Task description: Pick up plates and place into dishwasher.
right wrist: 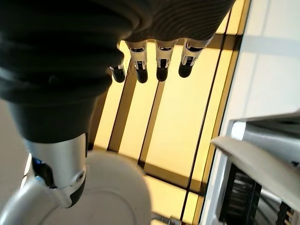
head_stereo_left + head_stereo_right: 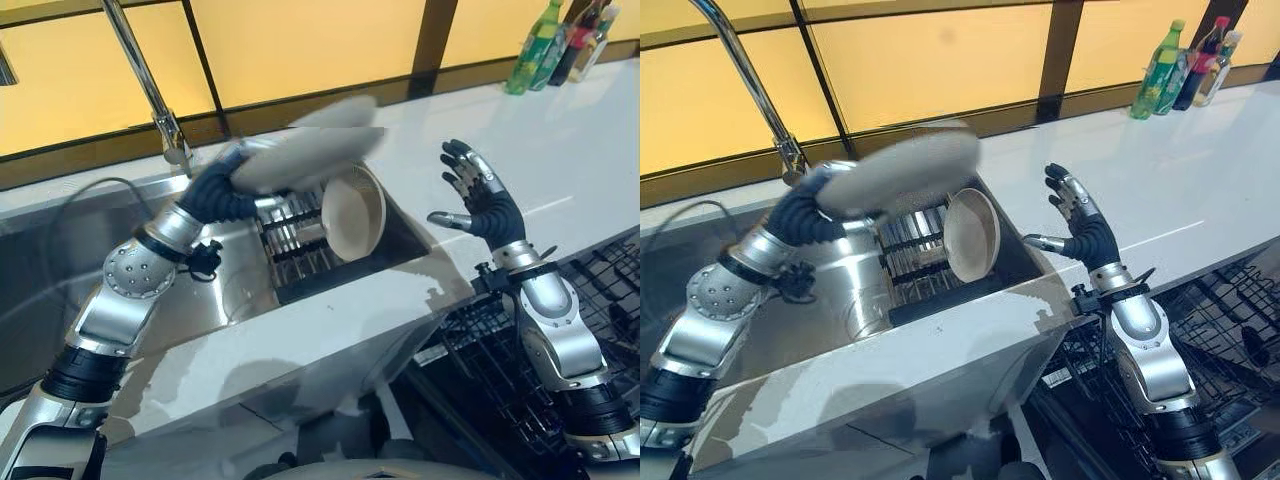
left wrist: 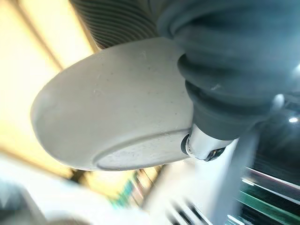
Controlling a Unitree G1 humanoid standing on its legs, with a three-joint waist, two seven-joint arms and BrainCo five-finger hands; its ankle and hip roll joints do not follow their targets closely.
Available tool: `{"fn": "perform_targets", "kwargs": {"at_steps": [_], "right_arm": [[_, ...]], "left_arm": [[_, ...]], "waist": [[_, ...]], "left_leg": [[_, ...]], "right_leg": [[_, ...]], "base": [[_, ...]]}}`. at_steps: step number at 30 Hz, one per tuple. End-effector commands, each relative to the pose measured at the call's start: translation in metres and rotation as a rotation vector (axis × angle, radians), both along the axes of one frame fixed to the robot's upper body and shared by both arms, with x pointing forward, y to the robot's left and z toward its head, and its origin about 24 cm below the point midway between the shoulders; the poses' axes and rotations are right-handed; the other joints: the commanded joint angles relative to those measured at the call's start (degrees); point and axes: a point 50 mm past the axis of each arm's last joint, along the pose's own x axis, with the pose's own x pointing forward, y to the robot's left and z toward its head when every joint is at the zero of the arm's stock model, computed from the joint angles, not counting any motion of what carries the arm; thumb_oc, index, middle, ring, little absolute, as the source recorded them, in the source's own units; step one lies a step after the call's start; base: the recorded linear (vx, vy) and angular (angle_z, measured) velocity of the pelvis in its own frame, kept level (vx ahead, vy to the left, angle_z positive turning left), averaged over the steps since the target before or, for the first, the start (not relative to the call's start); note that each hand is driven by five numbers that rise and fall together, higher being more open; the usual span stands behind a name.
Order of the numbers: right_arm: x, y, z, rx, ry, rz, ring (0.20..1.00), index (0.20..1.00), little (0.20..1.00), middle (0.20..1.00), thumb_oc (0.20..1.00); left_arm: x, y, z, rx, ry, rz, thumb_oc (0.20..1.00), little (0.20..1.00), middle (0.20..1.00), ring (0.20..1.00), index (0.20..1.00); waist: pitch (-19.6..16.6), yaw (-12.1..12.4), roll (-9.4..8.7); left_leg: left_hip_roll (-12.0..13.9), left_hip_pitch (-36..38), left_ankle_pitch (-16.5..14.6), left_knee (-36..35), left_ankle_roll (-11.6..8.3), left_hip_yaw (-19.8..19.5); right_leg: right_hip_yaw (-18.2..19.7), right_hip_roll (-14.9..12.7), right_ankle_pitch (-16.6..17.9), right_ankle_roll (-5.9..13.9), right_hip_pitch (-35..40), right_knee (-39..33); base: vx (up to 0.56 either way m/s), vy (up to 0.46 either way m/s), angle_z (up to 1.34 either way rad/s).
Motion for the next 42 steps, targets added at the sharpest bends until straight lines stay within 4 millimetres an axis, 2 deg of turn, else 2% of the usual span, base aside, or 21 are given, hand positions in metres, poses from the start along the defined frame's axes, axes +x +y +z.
{"fn": "perform_targets", "kwargs": {"at_steps": [1,11,13,19,27,33,39,42], "right_arm": [[-0.005,0.014,0.043,-0.080,-0.206,0.129,1.000,1.000,1.000,1.000,1.000],[-0.008,0.019,0.050,-0.147,-0.180,0.261,1.000,1.000,1.000,1.000,1.000],[-0.010,0.026,0.051,-0.162,-0.155,0.358,1.000,1.000,1.000,1.000,1.000],[-0.023,0.058,0.042,-0.221,0.002,0.843,1.000,1.000,1.000,1.000,1.000],[-0.026,0.081,0.043,-0.101,0.022,1.052,1.000,1.000,1.000,1.000,1.000],[-0.028,0.096,0.044,-0.060,-0.011,1.094,1.000,1.000,1.000,1.000,1.000],[-0.027,0.097,0.053,0.090,-0.092,1.050,1.000,1.000,1.000,1.000,1.000],[-0.027,0.099,0.051,0.139,-0.101,1.008,1.000,1.000,1.000,1.000,1.000]], "left_arm": [[-0.004,-0.018,0.015,-0.024,0.046,-0.219,0.200,0.200,0.200,0.200,0.200],[-0.009,-0.014,0.024,0.019,0.080,-0.271,0.200,0.200,0.200,0.200,0.200],[-0.009,-0.015,0.024,0.029,0.088,-0.283,0.200,0.200,0.200,0.200,0.200],[-0.006,-0.017,0.029,0.037,0.094,-0.314,0.200,0.200,0.200,0.200,0.200],[-0.006,-0.025,0.026,0.037,0.119,-0.345,0.200,0.200,0.200,0.200,0.200],[-0.004,-0.032,0.022,0.025,0.147,-0.367,0.200,0.200,0.200,0.200,0.200],[-0.002,-0.030,0.017,0.008,0.163,-0.359,0.200,0.200,0.200,0.200,0.200],[-0.002,-0.031,0.015,-0.004,0.168,-0.354,0.200,0.200,0.200,0.200,0.200]], "waist": [[-2.1,0.5,0.94],[-3.7,0.4,1.07],[-3.8,0.4,1.04],[-4.6,1.1,0.48],[-5.3,2.2,0.14],[-5.9,2.8,0.29],[-6.3,3.1,0.49],[-6.4,3.1,0.75]], "left_leg": [[0.2,-2.8,0.2,0.1,1.60,-4.0],[0.7,-2.6,0.2,0.1,0.76,-3.7],[0.8,-2.7,0.3,0.1,0.67,-3.7],[1.0,-2.9,0.6,0.1,0.33,-4.0],[1.0,-3.0,0.7,0.1,0.29,-4.5],[1.0,-3.1,0.6,0.1,0.48,-4.6],[0.8,-3.0,0.4,0.1,0.76,-4.4],[0.7,-2.9,0.3,0.1,0.94,-4.3]], "right_leg": [[-2.8,-0.7,-6.9,2.41,3.1,5.5],[-2.8,-0.5,-6.3,2.26,4.8,2.9],[-2.8,-0.5,-6.3,2.18,4.9,2.5],[-3.2,-0.6,-6.1,2.04,5.7,1.5],[-3.6,-0.6,-6.0,1.88,6.2,0.8],[-4.0,-0.8,-6.1,1.82,6.5,0.5],[-4.3,-1.0,-6.1,1.85,6.7,0.5],[-4.3,-1.2,-6.1,1.91,6.6,0.6]], "base": [[-0.04,-0.041,-0.01],[-0.01,-0.011,0.00],[0.00,0.000,0.00],[0.00,0.000,0.00],[0.00,0.000,0.00],[0.00,0.000,0.00],[0.00,0.000,0.00],[0.00,0.000,0.00]]}}
